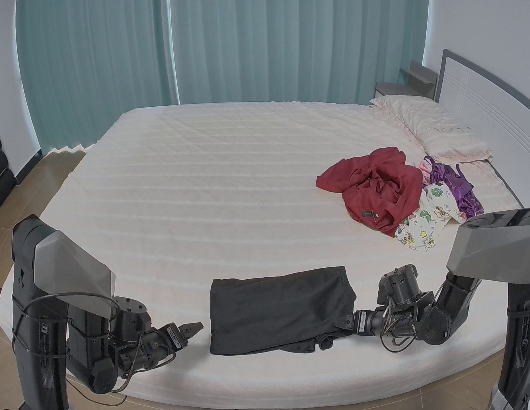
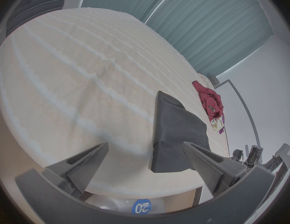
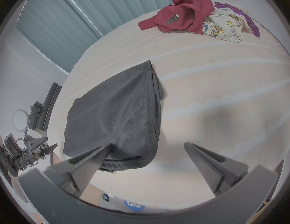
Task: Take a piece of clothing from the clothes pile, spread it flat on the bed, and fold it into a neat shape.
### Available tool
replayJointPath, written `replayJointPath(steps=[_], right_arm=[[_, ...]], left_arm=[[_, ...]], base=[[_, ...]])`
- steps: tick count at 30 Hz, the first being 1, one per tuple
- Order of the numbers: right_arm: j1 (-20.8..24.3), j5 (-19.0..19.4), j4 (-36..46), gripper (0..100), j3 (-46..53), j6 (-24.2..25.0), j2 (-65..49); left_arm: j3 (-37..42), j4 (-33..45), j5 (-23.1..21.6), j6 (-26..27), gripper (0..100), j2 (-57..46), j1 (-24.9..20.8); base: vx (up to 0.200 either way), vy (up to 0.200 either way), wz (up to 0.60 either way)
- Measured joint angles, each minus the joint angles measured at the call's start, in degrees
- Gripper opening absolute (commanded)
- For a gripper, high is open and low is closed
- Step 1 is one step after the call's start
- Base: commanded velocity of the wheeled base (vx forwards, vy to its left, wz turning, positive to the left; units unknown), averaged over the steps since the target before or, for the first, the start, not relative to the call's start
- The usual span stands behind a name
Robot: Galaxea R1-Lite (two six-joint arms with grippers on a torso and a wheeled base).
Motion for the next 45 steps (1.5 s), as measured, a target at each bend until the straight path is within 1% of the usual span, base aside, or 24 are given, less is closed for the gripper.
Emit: replayJointPath(steps=[2,4,8,11,14,17,19,21,24,25,30,34,40,45], right_arm=[[0.24,0.45,-1.0,100,0.8,-0.13,0.0],[0.71,1.48,-3.79,100,1.85,-0.69,0.0],[1.17,3.79,-10.09,100,4.91,-3.54,0.11],[1.71,5.06,-15.1,100,7.49,-7.97,0.69],[2.41,5.36,-18.25,100,9.07,-12.4,2.21],[4.01,4.51,-18.96,100,9.19,-13.8,3.54],[4.77,2.46,-18.49,100,8.66,-14.48,4.13],[5.58,0.71,-16.09,100,7.81,-15.36,4.55],[6.45,-0.26,-13.65,100,6.33,-16.07,4.89],[6.66,-0.63,-13.21,0,5.83,-16.18,5.02],[7.07,-1.33,-13.7,0,4.34,-15.74,5.66],[7.22,-1.89,-15.59,0,4.06,-15.52,6.27],[7.16,-2.11,-17.46,0,6.68,-16.04,6.62],[5.34,-2.11,-18.3,0,9.19,-18.42,6.07]], left_arm=[[-0.02,0.0,0.0,0.0,100,0.02,-0.06],[-0.07,-0.02,0.0,0.0,100,0.04,-0.04],[-0.07,0.0,0.0,0.0,100,0.04,-0.04],[-0.07,0.0,0.0,0.02,100,0.04,-0.06],[-0.07,0.0,0.0,0.02,100,0.04,-0.11],[-0.05,0.0,0.0,0.02,100,0.06,-0.11],[0.0,0.0,0.0,0.05,100,0.06,-0.15],[-0.02,0.0,0.0,0.05,100,0.06,-0.15],[-0.07,0.0,0.0,0.02,100,0.06,-0.13],[-0.07,0.0,0.0,0.0,100,0.06,-0.11],[-0.07,0.0,0.0,0.05,100,0.12,-0.11],[-0.07,0.02,-0.02,0.05,100,0.17,-0.13],[-0.05,0.0,0.0,0.0,100,0.17,-0.09],[-0.05,0.0,0.0,0.02,100,0.2,-0.04]], base=[[0.0,0.0,0.0],[0.0,0.0,0.0],[0.0,0.0,0.0],[0.0,0.0,0.0],[0.0,0.0,0.0],[0.0,0.0,0.0],[0.0,0.0,0.0],[0.0,0.0,0.0],[0.0,0.0,0.0],[0.0,0.0,0.0],[0.0,0.0,0.0],[0.0,0.0,0.0],[0.0,0.0,0.0],[0.0,0.0,0.0]])
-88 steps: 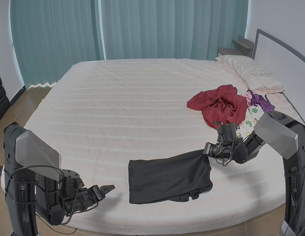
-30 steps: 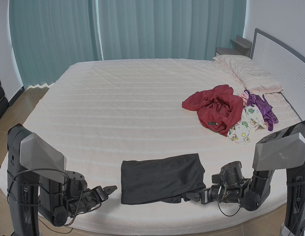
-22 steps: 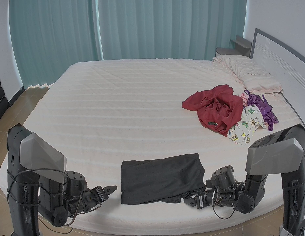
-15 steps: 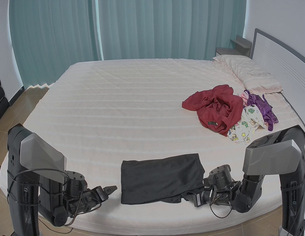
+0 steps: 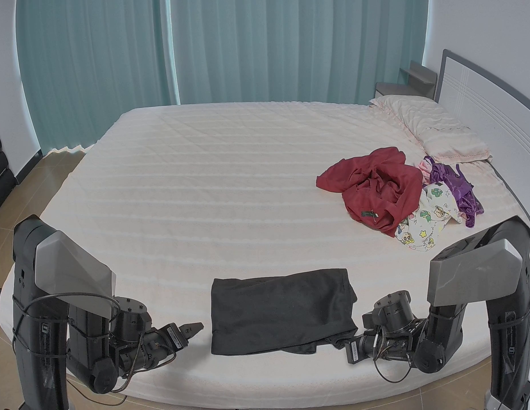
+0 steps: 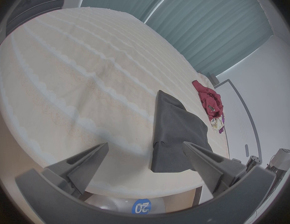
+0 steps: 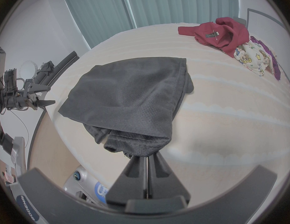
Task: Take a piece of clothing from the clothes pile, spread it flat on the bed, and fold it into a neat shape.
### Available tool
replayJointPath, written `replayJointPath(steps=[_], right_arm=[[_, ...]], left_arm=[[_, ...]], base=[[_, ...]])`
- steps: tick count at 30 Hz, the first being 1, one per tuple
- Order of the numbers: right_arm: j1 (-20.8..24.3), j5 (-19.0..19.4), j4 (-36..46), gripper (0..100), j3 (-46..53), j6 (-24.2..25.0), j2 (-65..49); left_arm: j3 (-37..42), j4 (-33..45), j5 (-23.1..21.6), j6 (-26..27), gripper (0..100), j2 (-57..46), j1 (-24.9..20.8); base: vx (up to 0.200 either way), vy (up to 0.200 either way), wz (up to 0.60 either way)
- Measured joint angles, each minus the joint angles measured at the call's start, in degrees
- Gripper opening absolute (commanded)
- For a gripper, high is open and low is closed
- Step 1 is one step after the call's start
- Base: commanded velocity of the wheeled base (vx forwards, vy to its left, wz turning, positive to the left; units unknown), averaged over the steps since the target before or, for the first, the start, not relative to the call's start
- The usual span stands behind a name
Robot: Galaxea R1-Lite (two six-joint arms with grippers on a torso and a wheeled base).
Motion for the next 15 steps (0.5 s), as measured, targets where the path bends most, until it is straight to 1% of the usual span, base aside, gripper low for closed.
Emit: replayJointPath(steps=[3,7,12,13,15], right_arm=[[-1.4,0.32,-0.12,0,0.73,-1.97,-0.5],[-2.9,0.6,-0.17,0,1.43,-3.13,-1.29],[-4.68,1.58,-0.22,0,2.36,-7.81,-1.74],[-4.94,2.07,-0.2,100,2.52,-9.14,-1.74],[-5.49,3.0,-0.17,100,2.78,-10.46,-1.74]], left_arm=[[0.0,0.0,0.0,0.0,100,0.0,-0.02],[-0.02,0.0,-0.02,0.0,100,0.02,-0.05],[0.0,0.0,-0.02,0.05,100,0.04,-0.05],[-0.02,0.0,-0.02,0.05,100,0.04,-0.05],[-0.02,0.0,-0.02,0.02,100,0.04,-0.05]], base=[[0.0,0.0,0.0],[0.0,0.0,0.0],[0.0,0.0,0.0],[0.0,0.0,0.0],[0.0,0.0,0.0]])
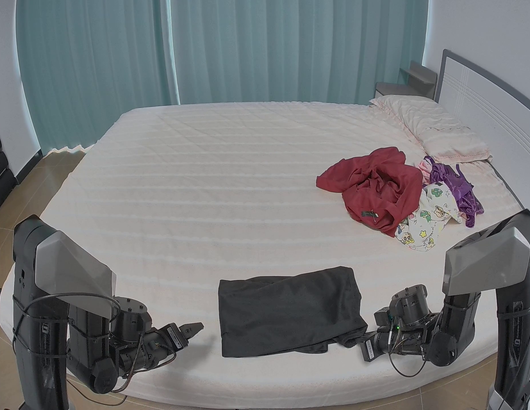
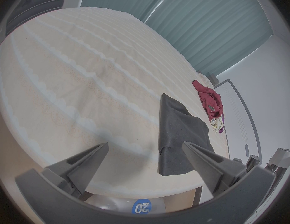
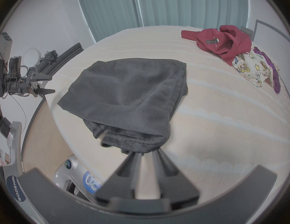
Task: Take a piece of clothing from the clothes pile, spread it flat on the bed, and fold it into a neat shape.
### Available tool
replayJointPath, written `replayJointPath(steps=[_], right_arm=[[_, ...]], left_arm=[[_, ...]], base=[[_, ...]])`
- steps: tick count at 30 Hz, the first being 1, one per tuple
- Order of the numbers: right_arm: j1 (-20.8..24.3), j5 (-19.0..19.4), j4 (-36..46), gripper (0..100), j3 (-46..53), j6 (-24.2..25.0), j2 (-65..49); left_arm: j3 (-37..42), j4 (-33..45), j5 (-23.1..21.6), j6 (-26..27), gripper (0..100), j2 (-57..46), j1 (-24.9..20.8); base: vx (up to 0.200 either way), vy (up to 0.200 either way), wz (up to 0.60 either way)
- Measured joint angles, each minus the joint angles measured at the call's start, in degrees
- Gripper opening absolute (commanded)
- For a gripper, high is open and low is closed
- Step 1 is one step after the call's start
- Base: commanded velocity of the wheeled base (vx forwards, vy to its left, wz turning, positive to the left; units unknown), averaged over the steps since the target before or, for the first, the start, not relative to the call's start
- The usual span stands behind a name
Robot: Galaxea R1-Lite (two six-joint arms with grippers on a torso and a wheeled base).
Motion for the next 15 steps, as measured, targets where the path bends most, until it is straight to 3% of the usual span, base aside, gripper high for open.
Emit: replayJointPath(steps=[5,11,15], right_arm=[[-1.29,0.55,-0.17,100,0.59,0.07,-0.33],[-1.35,5.91,-6.22,100,3.44,0.16,-1.07],[0.06,4.85,-9.94,100,4.38,0.2,0.17]], left_arm=[[0.0,0.02,0.0,0.0,100,0.0,0.0],[0.0,0.0,0.0,0.0,100,0.02,0.0],[0.0,0.0,0.0,0.02,100,0.07,0.0]], base=[[0.0,0.0,0.0],[0.0,0.0,0.0],[0.0,0.0,0.0]])
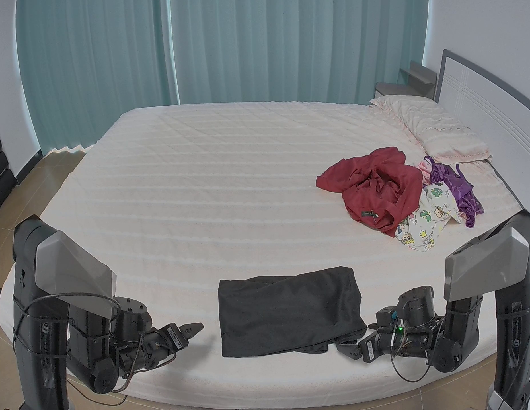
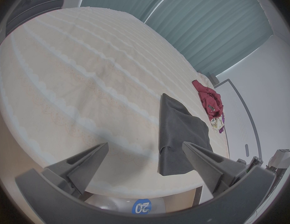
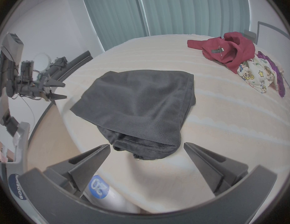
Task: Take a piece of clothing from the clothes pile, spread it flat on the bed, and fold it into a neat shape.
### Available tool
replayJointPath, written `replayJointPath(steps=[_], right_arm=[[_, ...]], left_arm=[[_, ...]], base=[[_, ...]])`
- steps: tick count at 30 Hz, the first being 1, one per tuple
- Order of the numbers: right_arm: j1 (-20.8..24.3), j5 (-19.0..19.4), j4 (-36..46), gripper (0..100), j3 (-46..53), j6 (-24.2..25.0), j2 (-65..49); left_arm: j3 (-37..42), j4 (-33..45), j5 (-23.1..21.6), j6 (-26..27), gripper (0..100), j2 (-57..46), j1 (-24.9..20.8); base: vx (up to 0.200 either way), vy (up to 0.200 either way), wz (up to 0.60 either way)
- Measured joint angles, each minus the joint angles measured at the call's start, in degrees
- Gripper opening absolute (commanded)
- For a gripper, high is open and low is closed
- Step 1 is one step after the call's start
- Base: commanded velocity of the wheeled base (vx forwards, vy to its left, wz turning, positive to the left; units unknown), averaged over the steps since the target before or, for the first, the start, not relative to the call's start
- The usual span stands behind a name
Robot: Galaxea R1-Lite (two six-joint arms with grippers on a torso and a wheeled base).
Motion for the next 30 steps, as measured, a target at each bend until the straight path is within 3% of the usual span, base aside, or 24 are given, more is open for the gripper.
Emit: replayJointPath(steps=[10,21,30], right_arm=[[2.97,-11.07,-1.54,100,-3.13,0.93,4.83],[-2.93,-11.98,-1.73,100,-0.3,0.62,1.95],[-7.8,-12.25,-1.87,100,1.38,-2.76,0.72]], left_arm=[[-0.04,0.0,0.0,0.0,100,0.02,-0.02],[0.0,0.0,0.02,0.0,100,0.04,-0.02],[0.0,0.0,0.3,0.0,100,0.06,-0.02]], base=[[0.0,0.0,0.0],[0.0,0.0,0.0],[0.0,0.0,0.0]])
